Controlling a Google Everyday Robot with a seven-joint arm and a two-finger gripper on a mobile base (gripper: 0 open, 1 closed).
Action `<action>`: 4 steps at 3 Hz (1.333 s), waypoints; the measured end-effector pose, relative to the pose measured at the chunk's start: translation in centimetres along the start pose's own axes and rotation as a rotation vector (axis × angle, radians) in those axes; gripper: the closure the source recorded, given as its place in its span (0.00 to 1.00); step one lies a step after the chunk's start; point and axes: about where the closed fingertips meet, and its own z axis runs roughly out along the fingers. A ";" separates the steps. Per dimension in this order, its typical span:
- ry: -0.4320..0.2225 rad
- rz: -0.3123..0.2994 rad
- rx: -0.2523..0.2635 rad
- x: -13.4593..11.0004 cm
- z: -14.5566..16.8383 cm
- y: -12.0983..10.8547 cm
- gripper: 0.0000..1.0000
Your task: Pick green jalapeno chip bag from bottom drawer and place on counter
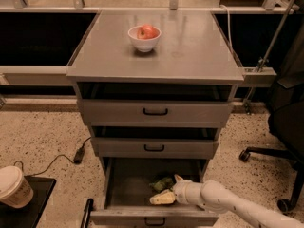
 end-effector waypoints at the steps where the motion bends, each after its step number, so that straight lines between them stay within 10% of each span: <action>1: 0.000 0.000 0.000 0.0 0.0 0.0 0.00; 4: 0.060 0.078 0.087 4.6 7.2 -7.8 0.00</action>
Offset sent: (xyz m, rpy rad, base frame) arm 0.0524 0.0067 -0.1139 -0.1922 0.1557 -0.0261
